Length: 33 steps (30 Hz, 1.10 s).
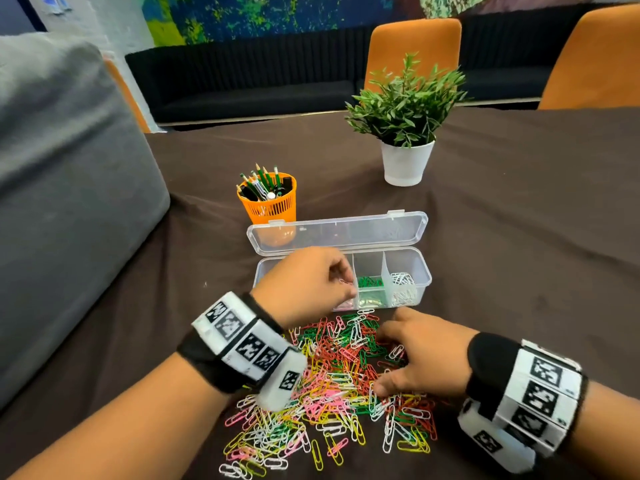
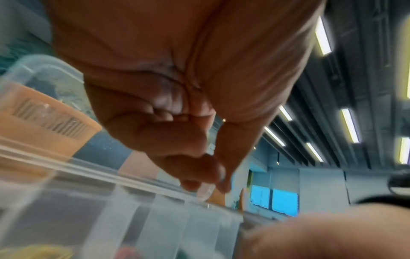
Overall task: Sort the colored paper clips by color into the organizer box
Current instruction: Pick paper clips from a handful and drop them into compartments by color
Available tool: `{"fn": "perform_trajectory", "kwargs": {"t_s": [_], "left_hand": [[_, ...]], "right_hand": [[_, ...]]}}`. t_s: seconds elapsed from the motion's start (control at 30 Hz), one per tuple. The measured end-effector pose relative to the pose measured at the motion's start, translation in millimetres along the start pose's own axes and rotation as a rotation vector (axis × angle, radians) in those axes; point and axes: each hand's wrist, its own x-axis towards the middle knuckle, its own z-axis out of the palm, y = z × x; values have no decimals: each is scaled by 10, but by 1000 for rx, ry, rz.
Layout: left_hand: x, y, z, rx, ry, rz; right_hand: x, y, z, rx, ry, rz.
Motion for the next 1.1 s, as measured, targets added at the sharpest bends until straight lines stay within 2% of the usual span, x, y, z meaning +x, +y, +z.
{"fn": "perform_trajectory", "kwargs": {"t_s": [0.1, 0.17, 0.23, 0.33, 0.4, 0.43, 0.53, 0.6, 0.67, 0.83, 1.1], "left_hand": [[-417, -182, 55, 307, -254, 4], [-635, -319, 142, 483, -351, -5], [-746, -400, 235, 470, -348, -12], [-823, -454, 274, 403, -278, -12], [-848, -460, 266, 370, -235, -13], [-860, -456, 252, 337, -216, -14], [-858, -460, 195, 119, -142, -50], [-856, -471, 173, -144, -95, -97], [-879, -461, 162, -441, -80, -154], [-918, -442, 209, -879, -19, -232], [-917, -538, 340, -1205, 35, -332]], "right_hand": [[63, -174, 45, -15, -32, -56], [119, -315, 93, 5, -30, -138], [147, -400, 102, 19, -24, -183], [145, -418, 36, 74, 0, -138], [129, -378, -23, 203, 72, -103], [120, -351, -40, 340, 104, -81], [56, -289, -69, 889, 155, -52], [12, -259, -66, 1247, 166, -36], [-14, -239, -69, 1458, 184, -16], [-25, -206, -105, 1591, 222, 4], [18, -188, -197, 1583, 281, 45]]}}
